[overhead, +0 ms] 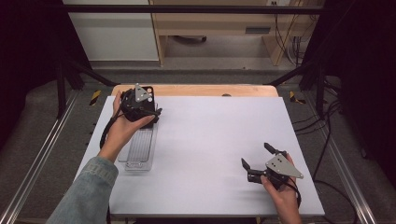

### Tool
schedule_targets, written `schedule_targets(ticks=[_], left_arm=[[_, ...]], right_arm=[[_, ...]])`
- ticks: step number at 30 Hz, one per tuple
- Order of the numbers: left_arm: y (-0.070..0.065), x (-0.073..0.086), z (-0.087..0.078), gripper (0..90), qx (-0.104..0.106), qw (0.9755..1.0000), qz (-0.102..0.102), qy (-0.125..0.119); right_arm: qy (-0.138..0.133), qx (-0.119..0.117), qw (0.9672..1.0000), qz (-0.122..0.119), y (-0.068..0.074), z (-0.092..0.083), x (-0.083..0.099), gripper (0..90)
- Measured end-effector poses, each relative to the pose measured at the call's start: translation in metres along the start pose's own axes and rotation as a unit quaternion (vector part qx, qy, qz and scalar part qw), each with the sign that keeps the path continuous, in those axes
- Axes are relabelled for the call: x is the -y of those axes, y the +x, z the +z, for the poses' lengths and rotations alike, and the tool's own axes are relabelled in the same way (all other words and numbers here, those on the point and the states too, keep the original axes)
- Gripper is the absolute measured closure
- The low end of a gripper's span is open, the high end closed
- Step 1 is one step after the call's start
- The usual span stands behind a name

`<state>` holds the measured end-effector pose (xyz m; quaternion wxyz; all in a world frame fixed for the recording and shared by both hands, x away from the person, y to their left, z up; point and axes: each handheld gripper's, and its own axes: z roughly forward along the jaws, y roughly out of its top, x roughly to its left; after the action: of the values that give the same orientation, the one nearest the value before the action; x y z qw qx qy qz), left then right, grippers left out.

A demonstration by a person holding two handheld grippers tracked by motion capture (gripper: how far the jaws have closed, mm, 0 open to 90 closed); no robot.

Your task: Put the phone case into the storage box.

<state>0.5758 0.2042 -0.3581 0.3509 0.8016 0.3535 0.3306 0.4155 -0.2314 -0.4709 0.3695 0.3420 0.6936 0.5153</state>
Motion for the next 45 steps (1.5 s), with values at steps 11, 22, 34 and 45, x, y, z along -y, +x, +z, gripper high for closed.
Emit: schedule_targets(ticks=[11,22,34,45], left_arm=[[-0.009,0.0,-0.015,3.4,0.018,0.9985,-0.036,-0.038],[-0.021,-0.001,-0.033,3.3,0.027,0.9959,-0.048,-0.072],[-0.026,0.001,-0.051,3.3,0.032,0.9941,-0.045,-0.093],[-0.024,0.006,-0.066,2.7,0.027,0.9917,-0.049,-0.116]], right_arm=[[0.0,-0.001,1.0,0.0,0.001,0.0,0.0,4.1],[0.0,-0.001,1.0,0.001,0.002,0.0,0.0,4.1],[0.001,0.0,1.0,0.004,0.002,0.001,0.0,3.9],[0.002,0.002,1.0,0.007,0.002,0.002,0.0,3.7]])
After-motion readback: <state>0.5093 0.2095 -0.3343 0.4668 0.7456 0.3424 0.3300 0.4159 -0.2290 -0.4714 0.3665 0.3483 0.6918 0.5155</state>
